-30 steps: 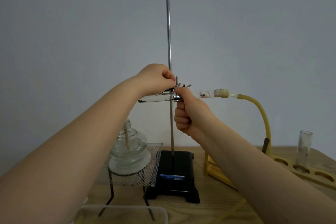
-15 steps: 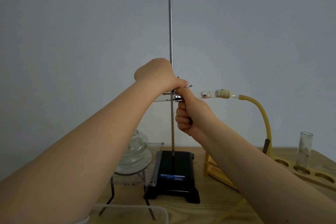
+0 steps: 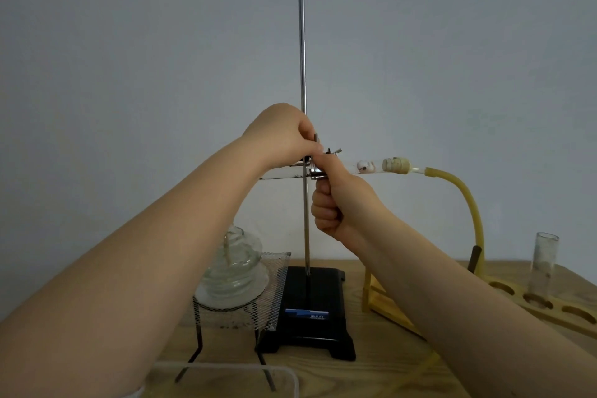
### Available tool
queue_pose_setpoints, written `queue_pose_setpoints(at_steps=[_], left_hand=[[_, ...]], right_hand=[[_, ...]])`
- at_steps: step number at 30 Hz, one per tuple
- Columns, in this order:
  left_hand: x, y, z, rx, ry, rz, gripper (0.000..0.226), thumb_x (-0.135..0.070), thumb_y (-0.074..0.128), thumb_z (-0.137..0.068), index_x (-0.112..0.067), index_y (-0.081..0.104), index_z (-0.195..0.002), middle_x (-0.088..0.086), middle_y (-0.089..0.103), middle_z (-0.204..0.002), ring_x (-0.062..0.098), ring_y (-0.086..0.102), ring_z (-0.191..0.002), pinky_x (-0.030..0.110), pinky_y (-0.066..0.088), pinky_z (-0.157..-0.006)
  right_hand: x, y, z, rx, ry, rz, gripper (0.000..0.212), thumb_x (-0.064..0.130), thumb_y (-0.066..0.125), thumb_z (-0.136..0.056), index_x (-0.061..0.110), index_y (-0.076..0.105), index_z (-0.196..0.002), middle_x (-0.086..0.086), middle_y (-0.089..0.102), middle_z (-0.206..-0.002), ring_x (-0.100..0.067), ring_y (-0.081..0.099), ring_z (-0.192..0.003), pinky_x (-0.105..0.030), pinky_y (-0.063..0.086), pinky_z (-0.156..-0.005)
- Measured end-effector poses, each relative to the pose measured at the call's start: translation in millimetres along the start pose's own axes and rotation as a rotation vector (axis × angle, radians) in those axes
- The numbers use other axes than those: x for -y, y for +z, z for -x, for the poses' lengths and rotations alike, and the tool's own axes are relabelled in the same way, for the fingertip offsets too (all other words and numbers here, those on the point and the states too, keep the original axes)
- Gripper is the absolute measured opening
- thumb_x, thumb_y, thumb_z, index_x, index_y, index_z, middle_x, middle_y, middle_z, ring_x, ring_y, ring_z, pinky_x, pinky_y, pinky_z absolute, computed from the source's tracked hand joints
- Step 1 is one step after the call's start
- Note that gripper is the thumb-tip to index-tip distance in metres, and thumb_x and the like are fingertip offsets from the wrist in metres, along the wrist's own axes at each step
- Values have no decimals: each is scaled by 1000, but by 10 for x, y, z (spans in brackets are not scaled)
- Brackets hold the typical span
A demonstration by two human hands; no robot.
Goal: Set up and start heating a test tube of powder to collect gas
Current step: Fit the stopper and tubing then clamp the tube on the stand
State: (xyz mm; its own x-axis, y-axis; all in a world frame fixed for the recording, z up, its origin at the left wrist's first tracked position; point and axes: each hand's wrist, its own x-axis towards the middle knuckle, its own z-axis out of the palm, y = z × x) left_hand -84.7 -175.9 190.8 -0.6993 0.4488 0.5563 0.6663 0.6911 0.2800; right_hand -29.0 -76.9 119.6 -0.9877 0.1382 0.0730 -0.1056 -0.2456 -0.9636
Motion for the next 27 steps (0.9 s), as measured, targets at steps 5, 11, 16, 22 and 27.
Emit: queue_pose_setpoints(at_steps=[5, 11, 16, 22, 27], left_hand=[[116, -2, -24, 50, 68, 110, 8, -20, 67, -85, -16, 73, -86, 2, 70, -82, 24, 66, -83, 28, 50, -69], [149, 6, -3, 44, 112, 98, 10, -20, 63, -88, -17, 72, -89, -15, 58, -67, -6, 52, -55, 3, 34, -49], [153, 29, 83, 44, 91, 9, 29, -25, 49, -95, -2, 66, -94, 15, 65, -87, 18, 50, -68, 27, 38, -63], [285, 79, 230, -38, -2, -86, 45, -38, 33, -99, -6, 63, -90, 10, 68, -90, 26, 65, -83, 49, 50, -80], [317, 125, 331, -91, -18, -45, 56, -43, 27, -100, -5, 67, -88, 6, 69, -83, 23, 64, -77, 44, 51, -79]], right_hand=[[-19, 8, -25, 9, 6, 0, 57, 41, 54, -87, 23, 24, -43, 5, 19, -42, -10, 16, -40, -24, 12, -43], [-36, 29, -26, 14, 1, -4, 58, 40, 53, -88, 23, 24, -41, 5, 19, -42, -10, 16, -39, -24, 12, -43], [-18, 36, 7, 5, 7, -7, 55, 43, 57, -87, 22, 26, -47, 5, 20, -42, -11, 18, -39, -24, 13, -45], [0, -21, 44, -6, 29, 22, 51, 57, 58, -83, 16, 41, -55, 1, 35, -46, -12, 31, -43, -22, 24, -45], [31, -111, 59, -65, 39, -7, 53, 59, 54, -84, 9, 57, -64, 1, 45, -42, -11, 38, -40, -21, 30, -42]])
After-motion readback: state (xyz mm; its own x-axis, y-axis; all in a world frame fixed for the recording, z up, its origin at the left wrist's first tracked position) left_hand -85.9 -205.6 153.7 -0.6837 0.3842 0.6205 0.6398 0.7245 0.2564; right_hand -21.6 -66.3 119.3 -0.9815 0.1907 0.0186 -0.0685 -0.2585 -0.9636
